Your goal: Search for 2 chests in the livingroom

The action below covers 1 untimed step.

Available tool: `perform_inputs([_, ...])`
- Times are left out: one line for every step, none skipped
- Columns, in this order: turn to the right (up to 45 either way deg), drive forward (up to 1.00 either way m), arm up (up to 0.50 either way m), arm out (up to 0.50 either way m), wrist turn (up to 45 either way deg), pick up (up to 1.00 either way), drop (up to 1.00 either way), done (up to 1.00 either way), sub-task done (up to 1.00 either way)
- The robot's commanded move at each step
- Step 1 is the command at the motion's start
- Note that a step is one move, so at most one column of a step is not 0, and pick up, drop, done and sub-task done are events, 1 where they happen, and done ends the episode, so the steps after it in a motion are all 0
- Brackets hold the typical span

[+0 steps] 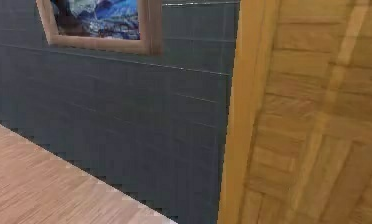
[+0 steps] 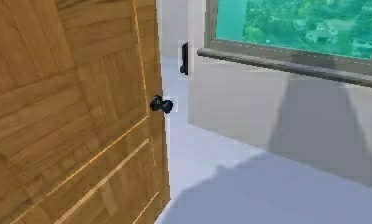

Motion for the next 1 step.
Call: perform_inputs([45.0,0.0,0.0,0.0,0.0,0.0,0.0,0.0,0.0])
